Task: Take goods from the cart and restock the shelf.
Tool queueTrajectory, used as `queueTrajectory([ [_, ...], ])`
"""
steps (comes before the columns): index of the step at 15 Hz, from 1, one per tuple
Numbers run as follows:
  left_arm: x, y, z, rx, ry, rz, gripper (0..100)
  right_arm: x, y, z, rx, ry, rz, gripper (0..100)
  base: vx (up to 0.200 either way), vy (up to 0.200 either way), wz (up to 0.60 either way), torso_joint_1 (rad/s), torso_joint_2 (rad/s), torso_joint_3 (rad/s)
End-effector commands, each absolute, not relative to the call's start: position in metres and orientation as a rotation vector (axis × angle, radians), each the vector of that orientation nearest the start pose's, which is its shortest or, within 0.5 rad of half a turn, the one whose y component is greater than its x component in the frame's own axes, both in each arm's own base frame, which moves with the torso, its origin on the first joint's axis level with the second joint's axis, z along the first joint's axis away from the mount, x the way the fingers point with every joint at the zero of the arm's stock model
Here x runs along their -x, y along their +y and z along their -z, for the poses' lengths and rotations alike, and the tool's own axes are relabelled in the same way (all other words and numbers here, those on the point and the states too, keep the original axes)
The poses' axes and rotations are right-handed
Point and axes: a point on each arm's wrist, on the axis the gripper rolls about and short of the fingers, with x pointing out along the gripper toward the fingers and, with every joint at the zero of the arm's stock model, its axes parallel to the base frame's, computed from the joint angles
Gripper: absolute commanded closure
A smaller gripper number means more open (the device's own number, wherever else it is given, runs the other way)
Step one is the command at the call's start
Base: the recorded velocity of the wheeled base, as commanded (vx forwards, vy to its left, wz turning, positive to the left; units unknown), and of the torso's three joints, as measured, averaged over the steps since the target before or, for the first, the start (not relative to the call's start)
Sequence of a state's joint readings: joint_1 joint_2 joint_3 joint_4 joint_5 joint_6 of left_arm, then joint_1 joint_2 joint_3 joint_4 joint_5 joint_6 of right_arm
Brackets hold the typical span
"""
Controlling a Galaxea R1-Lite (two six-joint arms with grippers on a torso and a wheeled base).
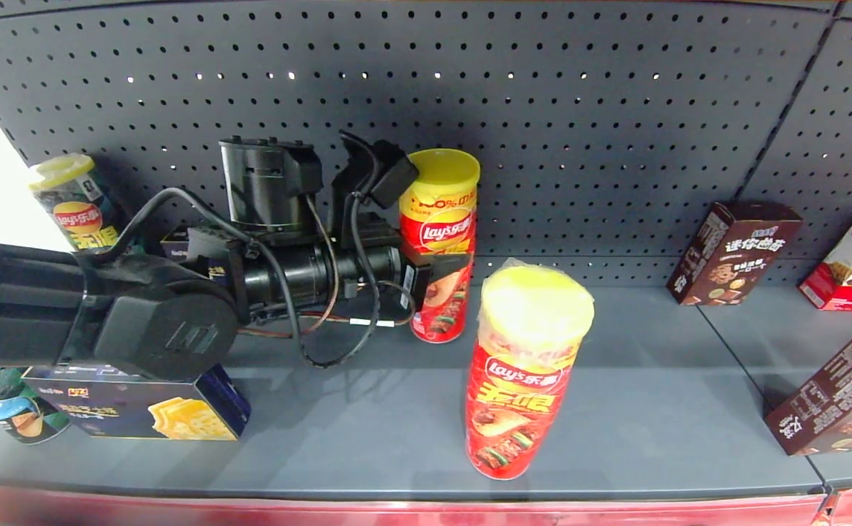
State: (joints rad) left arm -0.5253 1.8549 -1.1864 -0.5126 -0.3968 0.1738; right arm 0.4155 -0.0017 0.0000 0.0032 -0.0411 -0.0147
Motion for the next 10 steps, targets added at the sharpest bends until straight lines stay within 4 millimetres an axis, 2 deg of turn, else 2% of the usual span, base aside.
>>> queueTrajectory([
  [1, -0.323, -0.200, -0.215, -0.174, 0.093, 0.936, 100, 0.020, -0.010, -0.075, 0.016, 0.000, -0.374, 0, 0.000, 0.000, 0.00, 0.000, 0.00, 0.000],
  [10, -0.344, -0.212, -0.201, -0.177, 0.101, 0.938, 100, 0.020, -0.010, -0.075, 0.014, 0.000, -0.374, 0, 0.000, 0.000, 0.00, 0.000, 0.00, 0.000],
])
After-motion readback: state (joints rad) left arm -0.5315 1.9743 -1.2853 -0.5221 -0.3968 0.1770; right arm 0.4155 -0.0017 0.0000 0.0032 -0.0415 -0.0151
